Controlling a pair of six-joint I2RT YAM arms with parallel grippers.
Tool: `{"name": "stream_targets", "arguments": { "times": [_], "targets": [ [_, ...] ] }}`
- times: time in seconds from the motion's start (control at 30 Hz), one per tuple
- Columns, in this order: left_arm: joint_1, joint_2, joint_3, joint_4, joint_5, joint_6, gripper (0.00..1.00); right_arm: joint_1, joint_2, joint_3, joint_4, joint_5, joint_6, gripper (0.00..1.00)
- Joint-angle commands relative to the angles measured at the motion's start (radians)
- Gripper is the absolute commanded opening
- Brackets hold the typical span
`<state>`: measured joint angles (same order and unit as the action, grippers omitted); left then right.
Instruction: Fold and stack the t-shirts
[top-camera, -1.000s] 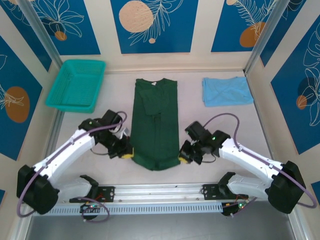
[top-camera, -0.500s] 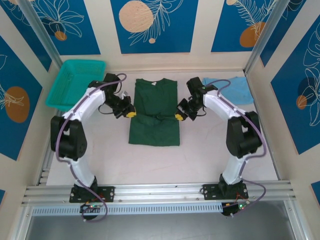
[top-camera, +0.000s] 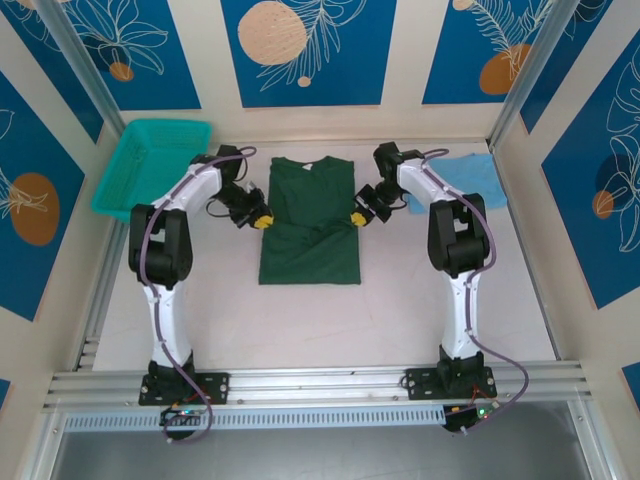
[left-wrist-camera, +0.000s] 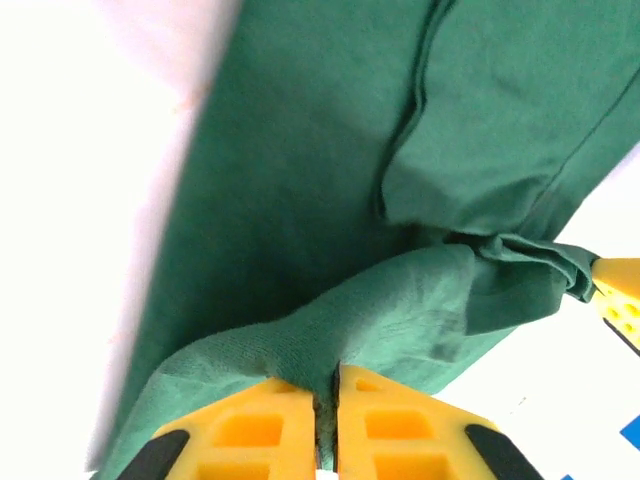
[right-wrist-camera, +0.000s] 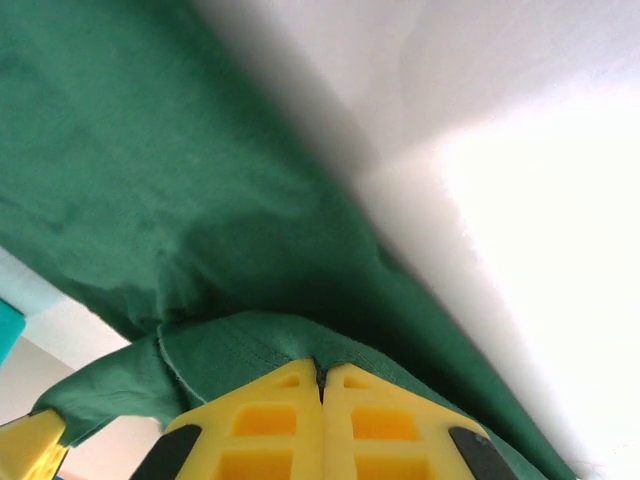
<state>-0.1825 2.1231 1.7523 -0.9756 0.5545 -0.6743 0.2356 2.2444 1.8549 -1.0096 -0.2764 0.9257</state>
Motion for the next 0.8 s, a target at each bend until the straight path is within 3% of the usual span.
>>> {"name": "stream_targets", "arguments": {
  "times": [0.0,0.1,0.17,0.27,0.4,0.53,0.63,0.77],
  "targets": [
    [0.023,0.038,0.062,0.021,-0.017,-0.041,0.27,-0.013,0.047,0.084,-0.075,-0.034,-0.003,0.11],
    [0.031,0.034,0.117,0.028,-0.026,-0.063,0.42,-0.039,0.034,0.095,-0.093,-0.034,0.034,0.35],
    [0.034,0.004,0.143,0.030,-0.049,-0.063,0.61,-0.050,-0.040,0.035,-0.064,0.004,0.063,0.43],
    [0.028,-0.076,0.122,0.038,-0.090,-0.037,0.66,-0.055,-0.203,-0.123,0.030,0.046,0.115,0.47],
    [-0.021,-0.227,-0.048,0.089,-0.108,-0.010,0.64,0.006,-0.399,-0.364,0.152,0.045,0.110,0.46],
    [-0.137,-0.332,-0.255,0.165,-0.080,0.022,0.47,0.122,-0.557,-0.602,0.297,0.069,0.130,0.39],
    [-0.217,-0.319,-0.347,0.216,-0.057,0.022,0.38,0.174,-0.555,-0.700,0.389,0.025,0.176,0.35],
    [-0.283,-0.280,-0.423,0.245,-0.145,0.075,0.36,0.232,-0.462,-0.726,0.453,0.014,0.154,0.27]
  ]
}}
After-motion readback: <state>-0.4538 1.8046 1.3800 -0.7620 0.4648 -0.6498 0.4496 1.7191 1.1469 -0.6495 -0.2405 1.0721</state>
